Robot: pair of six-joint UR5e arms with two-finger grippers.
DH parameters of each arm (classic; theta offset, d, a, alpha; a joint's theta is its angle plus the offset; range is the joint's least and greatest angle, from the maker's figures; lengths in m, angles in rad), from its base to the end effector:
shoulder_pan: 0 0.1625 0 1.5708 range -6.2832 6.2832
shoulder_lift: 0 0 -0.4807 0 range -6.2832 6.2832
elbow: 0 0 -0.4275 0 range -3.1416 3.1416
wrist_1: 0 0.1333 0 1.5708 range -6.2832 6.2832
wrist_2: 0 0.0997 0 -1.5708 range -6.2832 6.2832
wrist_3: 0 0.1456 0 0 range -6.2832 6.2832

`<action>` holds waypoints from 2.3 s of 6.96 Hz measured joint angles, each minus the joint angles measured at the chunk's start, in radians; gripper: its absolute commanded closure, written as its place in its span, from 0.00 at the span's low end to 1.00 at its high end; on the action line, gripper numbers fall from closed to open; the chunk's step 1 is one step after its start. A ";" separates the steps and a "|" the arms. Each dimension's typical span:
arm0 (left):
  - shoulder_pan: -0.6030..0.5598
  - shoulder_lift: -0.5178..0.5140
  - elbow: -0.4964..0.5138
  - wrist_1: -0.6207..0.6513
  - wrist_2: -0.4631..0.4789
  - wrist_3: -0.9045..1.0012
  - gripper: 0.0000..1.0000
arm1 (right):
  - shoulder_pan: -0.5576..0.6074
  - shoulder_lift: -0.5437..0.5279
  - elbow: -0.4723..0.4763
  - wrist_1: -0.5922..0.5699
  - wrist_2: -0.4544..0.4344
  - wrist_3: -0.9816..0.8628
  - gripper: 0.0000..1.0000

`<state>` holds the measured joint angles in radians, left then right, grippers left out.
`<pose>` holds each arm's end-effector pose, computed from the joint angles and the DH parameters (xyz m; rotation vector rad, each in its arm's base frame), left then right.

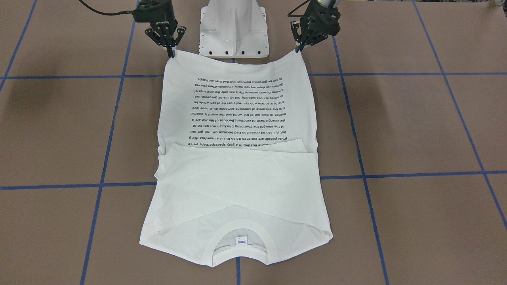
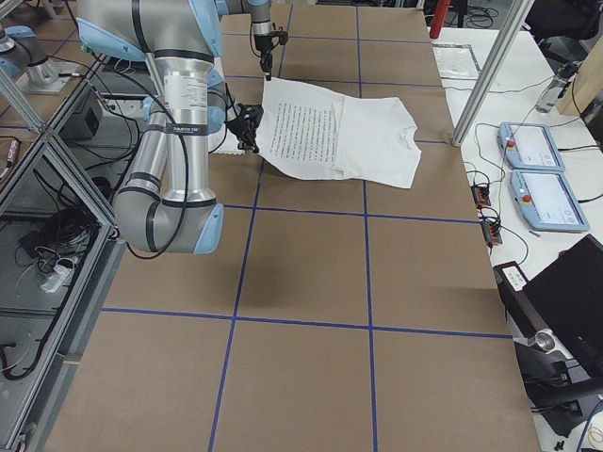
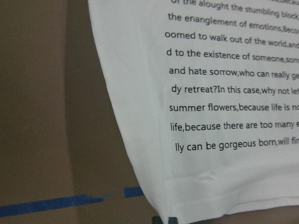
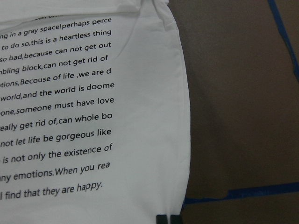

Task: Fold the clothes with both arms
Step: 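Lift the hem with both grippers and fold it toward the collar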

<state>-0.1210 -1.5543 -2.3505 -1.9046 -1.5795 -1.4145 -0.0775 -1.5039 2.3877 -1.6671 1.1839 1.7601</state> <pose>0.4566 -0.1885 0.3253 0.1439 1.0876 0.0365 -0.4823 -0.1513 0.3361 0.2604 -0.8209 0.2571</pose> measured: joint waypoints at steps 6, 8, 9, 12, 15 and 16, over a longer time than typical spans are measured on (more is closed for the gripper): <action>-0.348 -0.384 -0.117 0.593 -0.200 0.275 1.00 | 0.353 0.388 0.196 -0.594 0.298 -0.273 1.00; -0.488 -0.437 -0.018 0.597 -0.200 0.385 1.00 | 0.576 0.470 0.015 -0.517 0.375 -0.430 1.00; -0.540 -0.465 0.037 0.594 -0.199 0.424 1.00 | 0.660 0.489 -0.094 -0.429 0.404 -0.490 1.00; -0.621 -0.501 0.304 0.390 -0.168 0.496 1.00 | 0.805 0.549 -0.442 -0.145 0.441 -0.599 1.00; -0.642 -0.545 0.614 0.139 -0.102 0.500 1.00 | 0.839 0.632 -0.743 0.030 0.439 -0.647 1.00; -0.642 -0.558 0.697 0.079 -0.085 0.500 1.00 | 0.836 0.644 -0.827 0.098 0.438 -0.651 1.00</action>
<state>-0.7627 -2.1120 -1.6537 -1.8255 -1.6641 -0.9146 0.7584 -0.8600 1.5605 -1.5689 1.6217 1.1093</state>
